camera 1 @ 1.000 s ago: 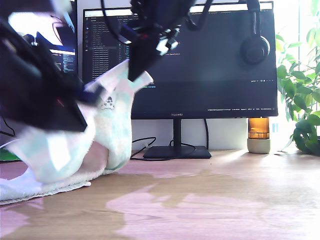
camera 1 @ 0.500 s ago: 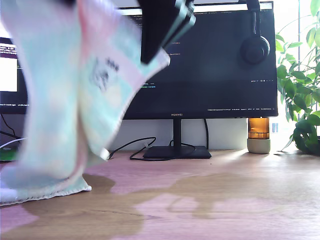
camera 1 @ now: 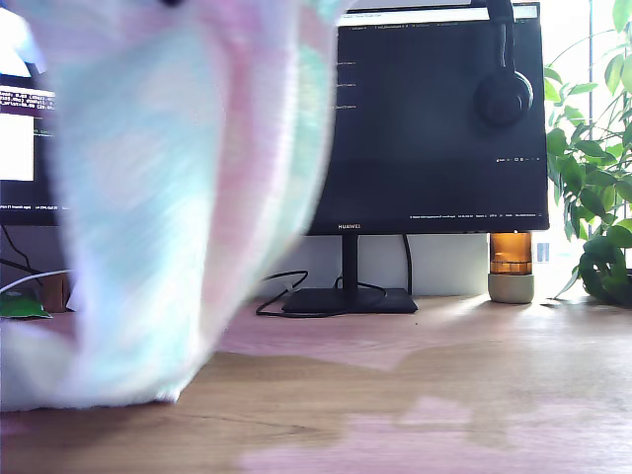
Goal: Fold the tea towel to a neat square and place it to the right
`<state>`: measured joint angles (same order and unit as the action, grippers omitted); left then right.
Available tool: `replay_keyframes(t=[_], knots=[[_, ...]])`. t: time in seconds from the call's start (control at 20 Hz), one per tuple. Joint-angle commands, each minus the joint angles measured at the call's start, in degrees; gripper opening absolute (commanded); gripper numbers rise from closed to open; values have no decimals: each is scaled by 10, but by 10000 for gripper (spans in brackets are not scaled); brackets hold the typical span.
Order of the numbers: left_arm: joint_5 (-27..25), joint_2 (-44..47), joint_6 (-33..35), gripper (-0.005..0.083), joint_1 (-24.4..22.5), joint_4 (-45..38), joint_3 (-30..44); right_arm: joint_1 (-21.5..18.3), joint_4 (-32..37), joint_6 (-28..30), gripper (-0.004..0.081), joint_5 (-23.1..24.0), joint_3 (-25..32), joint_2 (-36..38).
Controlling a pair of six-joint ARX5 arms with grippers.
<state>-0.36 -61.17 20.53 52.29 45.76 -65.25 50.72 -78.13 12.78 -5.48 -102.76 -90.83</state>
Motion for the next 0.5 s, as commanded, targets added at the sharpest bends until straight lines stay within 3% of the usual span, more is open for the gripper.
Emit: replay_keyframes(t=[0.0, 0.2, 0.45], knots=[[20, -17, 27, -25, -7, 9, -46, 3, -1, -12, -11, 0, -12, 4], [47, -51, 49, -25, -10, 78, -133, 3, -3, -44, -11, -1, -35, 8], [47, -52, 97, -24, -38, 99, -141, 5, 0, -35, -11, 5, -36, 13]])
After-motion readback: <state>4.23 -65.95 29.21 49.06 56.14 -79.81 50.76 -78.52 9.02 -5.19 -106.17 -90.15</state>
